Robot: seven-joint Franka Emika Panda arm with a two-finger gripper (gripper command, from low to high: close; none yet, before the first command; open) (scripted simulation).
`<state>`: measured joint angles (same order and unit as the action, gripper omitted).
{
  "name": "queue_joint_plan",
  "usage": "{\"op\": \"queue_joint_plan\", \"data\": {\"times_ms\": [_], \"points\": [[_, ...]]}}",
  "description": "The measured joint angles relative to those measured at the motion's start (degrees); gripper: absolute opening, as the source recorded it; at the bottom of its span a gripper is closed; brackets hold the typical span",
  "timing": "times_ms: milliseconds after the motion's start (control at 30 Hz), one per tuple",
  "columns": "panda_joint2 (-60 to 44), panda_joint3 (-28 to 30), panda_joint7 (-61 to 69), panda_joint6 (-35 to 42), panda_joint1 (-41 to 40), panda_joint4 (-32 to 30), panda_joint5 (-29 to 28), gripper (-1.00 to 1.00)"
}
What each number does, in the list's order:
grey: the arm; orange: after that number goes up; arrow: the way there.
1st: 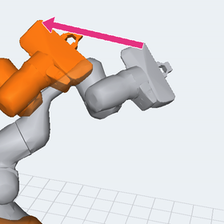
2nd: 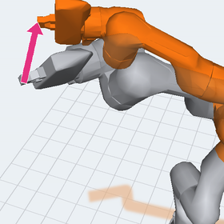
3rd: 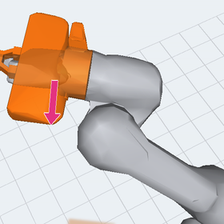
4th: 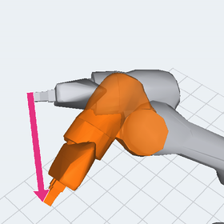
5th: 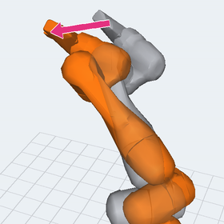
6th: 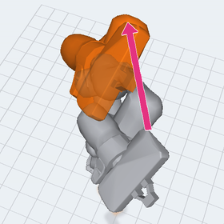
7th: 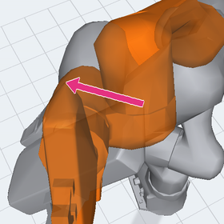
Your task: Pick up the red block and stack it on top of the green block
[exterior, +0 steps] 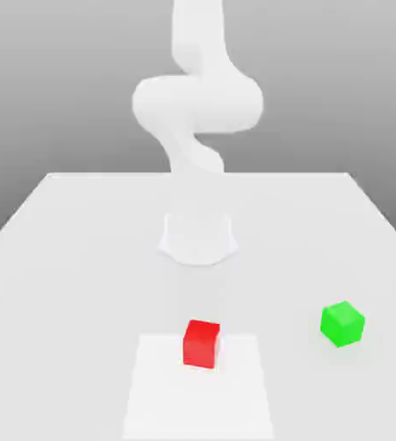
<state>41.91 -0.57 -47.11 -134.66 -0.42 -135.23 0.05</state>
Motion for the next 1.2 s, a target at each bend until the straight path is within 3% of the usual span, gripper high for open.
{"op": "queue_joint_plan", "data": {"times_ms": [567,800,833,1033,1200], "points": [[-35.4,-2.7,-10.9,-24.9,-1.7,-27.9,0.4,0.0],[-51.5,-1.1,-13.5,-38.1,-0.7,-28.0,-2.0,0.0],[-53.0,-0.7,-13.6,-39.5,-0.4,-27.8,-2.2,-1.0],[-53.8,-0.5,-13.8,-40.2,-0.3,-27.7,-2.5,-1.0],[-46.2,-1.5,-12.7,-33.6,-0.8,-28.8,-0.8,-1.0]]}}
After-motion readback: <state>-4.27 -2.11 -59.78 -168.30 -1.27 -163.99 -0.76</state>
